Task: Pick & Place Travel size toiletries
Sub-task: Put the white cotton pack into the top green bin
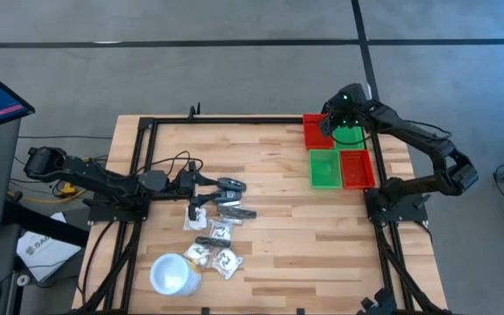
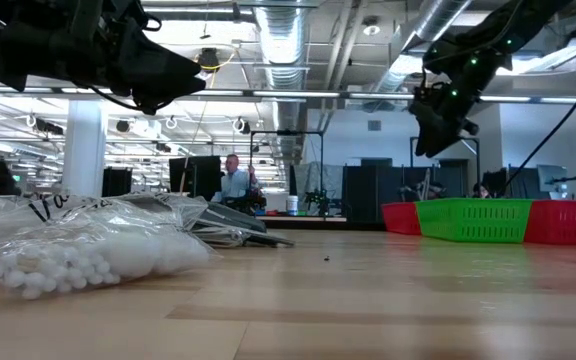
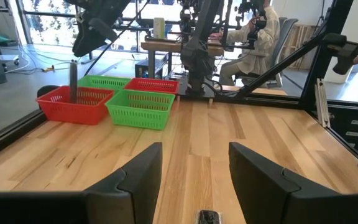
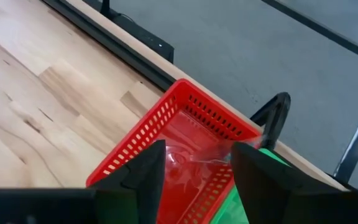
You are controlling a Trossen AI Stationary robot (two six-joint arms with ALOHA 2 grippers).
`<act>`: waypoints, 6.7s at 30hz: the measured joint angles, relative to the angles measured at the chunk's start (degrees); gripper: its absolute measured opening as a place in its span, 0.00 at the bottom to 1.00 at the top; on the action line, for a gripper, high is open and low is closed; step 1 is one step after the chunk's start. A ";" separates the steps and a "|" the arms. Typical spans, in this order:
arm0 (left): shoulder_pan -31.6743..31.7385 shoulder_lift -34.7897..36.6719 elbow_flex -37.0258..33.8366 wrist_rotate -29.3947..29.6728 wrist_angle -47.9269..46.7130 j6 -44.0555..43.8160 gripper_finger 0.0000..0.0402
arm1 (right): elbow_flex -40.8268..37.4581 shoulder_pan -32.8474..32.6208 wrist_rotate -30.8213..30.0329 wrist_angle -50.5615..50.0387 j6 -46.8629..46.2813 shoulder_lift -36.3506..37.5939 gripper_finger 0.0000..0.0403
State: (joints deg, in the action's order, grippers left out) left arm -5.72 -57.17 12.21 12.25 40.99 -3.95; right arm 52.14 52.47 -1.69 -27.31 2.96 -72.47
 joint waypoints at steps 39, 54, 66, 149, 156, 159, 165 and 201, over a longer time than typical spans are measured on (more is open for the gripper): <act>-0.01 0.02 0.02 -0.20 -3.75 0.04 0.44 | 0.04 -36.50 3.37 8.92 -3.80 0.00 0.40; -0.43 0.02 0.04 -5.51 -5.68 -2.70 0.44 | 0.09 -52.92 3.25 26.66 -4.26 -12.72 0.36; -3.66 0.00 -1.02 -6.67 -6.32 -5.66 0.44 | 2.09 -55.24 3.34 40.06 -5.44 -28.44 0.35; -3.65 0.00 -2.62 -6.32 -6.12 -7.06 0.44 | 16.05 -59.78 3.19 47.67 -2.36 -48.77 0.32; -3.63 0.00 -2.62 -6.32 -6.12 -7.06 0.44 | 16.02 -59.76 3.16 48.70 -2.36 -48.76 0.32; -3.64 0.00 -2.62 -6.33 -6.12 -7.06 0.44 | 16.04 -59.78 3.17 50.18 -1.84 -48.74 0.32; -3.65 0.00 -2.62 -6.33 -6.12 -7.00 0.44 | 16.04 -59.78 3.16 49.72 -1.27 -48.76 0.32; -3.63 0.00 -2.62 -6.32 -6.12 -6.64 0.44 | 16.04 -59.50 3.28 50.51 -4.22 -48.74 0.30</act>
State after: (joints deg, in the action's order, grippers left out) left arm -9.35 -57.17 9.58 5.93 34.87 -10.59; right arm 68.18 -7.03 1.59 23.20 -1.26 -121.21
